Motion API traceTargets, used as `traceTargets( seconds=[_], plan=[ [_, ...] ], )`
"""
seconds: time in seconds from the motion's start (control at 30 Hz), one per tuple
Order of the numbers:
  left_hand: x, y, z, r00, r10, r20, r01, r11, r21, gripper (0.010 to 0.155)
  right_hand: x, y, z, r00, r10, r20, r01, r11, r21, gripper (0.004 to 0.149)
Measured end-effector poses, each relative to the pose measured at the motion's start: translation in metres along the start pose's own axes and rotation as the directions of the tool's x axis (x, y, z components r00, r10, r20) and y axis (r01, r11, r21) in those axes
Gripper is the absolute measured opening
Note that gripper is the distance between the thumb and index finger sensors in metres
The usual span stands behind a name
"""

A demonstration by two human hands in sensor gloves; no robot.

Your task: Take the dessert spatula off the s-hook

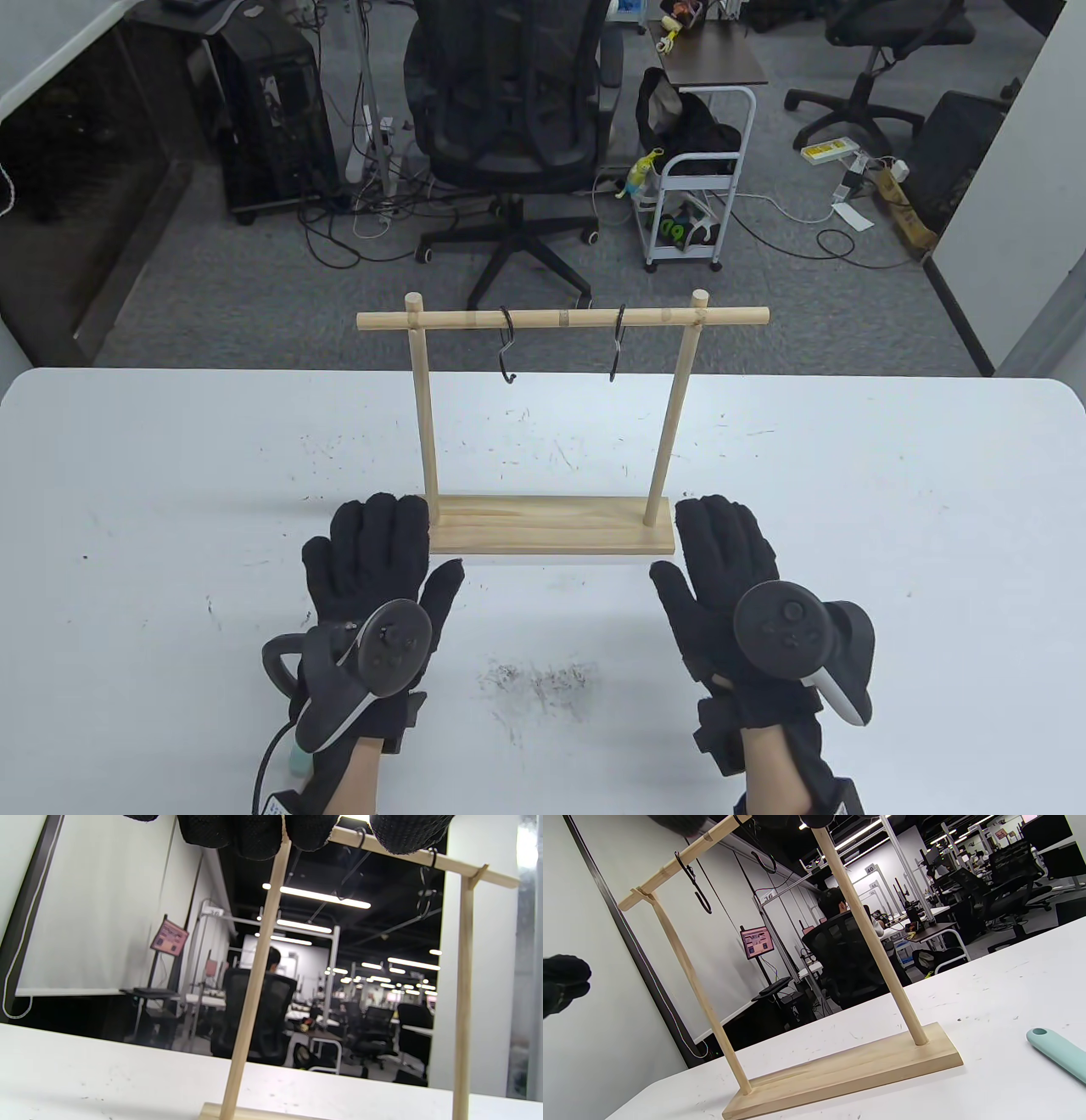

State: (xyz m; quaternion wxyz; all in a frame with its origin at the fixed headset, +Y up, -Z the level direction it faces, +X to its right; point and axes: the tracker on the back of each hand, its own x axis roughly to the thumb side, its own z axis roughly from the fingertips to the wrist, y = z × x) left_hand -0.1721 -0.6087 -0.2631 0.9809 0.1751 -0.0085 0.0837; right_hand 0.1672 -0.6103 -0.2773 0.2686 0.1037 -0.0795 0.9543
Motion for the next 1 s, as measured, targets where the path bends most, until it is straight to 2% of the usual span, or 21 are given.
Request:
traceTargets(
  seconds=[1.0],
  plan=[
    [0.0004,-0.0027,-0.0008,1.0,0.004,0.005,-0.004,0.999,-0.037,0.076,0.0007,0.0031,-0.0013,1.0,0.014,-0.006,-0.014,1.0,0.02,0.071]
  ],
)
